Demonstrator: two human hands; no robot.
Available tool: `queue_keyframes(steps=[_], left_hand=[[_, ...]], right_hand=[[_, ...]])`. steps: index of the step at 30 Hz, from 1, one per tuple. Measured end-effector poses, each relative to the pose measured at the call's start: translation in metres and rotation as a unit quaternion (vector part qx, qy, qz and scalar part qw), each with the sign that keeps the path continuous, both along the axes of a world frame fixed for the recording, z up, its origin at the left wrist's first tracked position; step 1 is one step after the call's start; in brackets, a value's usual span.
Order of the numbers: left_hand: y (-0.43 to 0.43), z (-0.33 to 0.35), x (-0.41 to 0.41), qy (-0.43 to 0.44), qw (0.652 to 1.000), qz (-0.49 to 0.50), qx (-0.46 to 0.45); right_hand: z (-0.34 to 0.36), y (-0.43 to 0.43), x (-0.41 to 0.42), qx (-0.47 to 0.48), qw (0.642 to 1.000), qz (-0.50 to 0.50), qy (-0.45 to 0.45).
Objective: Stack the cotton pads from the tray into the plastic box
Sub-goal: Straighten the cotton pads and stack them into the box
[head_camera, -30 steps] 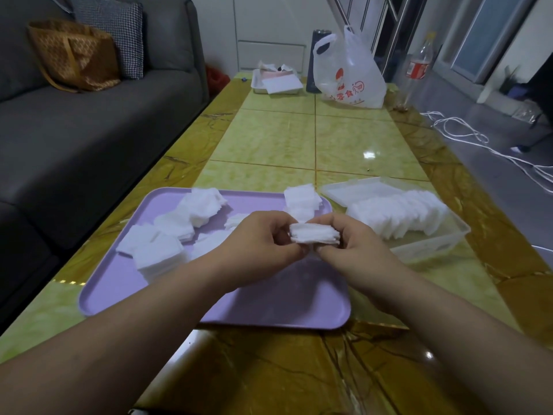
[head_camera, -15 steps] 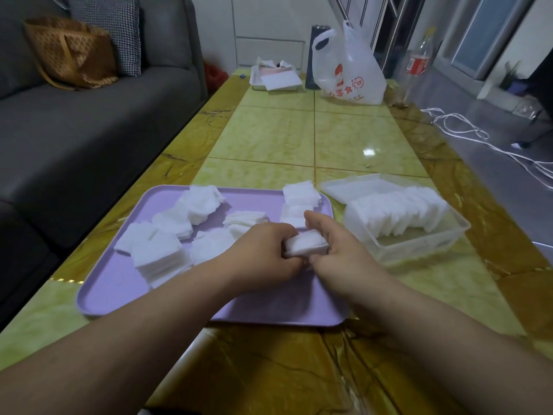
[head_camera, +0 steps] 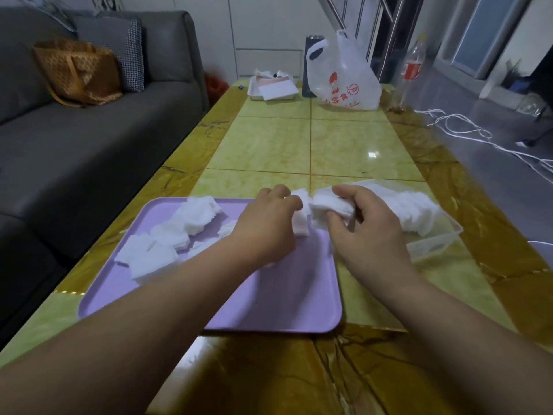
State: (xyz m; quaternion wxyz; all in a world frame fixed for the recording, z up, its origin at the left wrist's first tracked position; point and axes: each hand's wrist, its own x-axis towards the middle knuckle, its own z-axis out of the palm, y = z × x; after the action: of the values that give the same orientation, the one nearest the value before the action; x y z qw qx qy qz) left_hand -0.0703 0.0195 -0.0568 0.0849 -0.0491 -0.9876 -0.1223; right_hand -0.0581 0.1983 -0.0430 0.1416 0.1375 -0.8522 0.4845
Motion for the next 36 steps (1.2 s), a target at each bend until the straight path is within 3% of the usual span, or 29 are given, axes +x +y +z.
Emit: queue_keyframes(steps=[5, 10, 15, 20, 26, 36], left_hand=[[0.006, 0.006, -0.035, -0.145, 0.983, -0.048, -0.102], [0.006, 0.001, -0.010, -0.132, 0.982, -0.092, -0.095], [-0.005, -0.009, 0.034, -0.074, 0.990, -0.112, -0.042], [-0.020, -0.015, 0.054, 0.000, 0.999, -0.041, -0.006], [-0.022, -0.006, 0.054, -0.029, 0.993, 0.011, 0.114], [-0.041, 0.004, 0.057, -0.014, 0.971, -0.015, 0.239]], right_hand=[[0.001, 0.005, -0.002, -0.027, 0.999, -0.004, -0.026], [0.001, 0.008, -0.004, -0.046, 0.998, -0.012, -0.051], [-0.001, 0.003, 0.001, -0.021, 0.999, 0.003, -0.038], [-0.004, 0.001, 0.005, 0.015, 0.999, 0.019, -0.021], [-0.010, -0.002, 0.003, 0.027, 0.999, 0.031, -0.013], [-0.012, -0.004, 0.003, 0.018, 0.999, 0.027, -0.021]])
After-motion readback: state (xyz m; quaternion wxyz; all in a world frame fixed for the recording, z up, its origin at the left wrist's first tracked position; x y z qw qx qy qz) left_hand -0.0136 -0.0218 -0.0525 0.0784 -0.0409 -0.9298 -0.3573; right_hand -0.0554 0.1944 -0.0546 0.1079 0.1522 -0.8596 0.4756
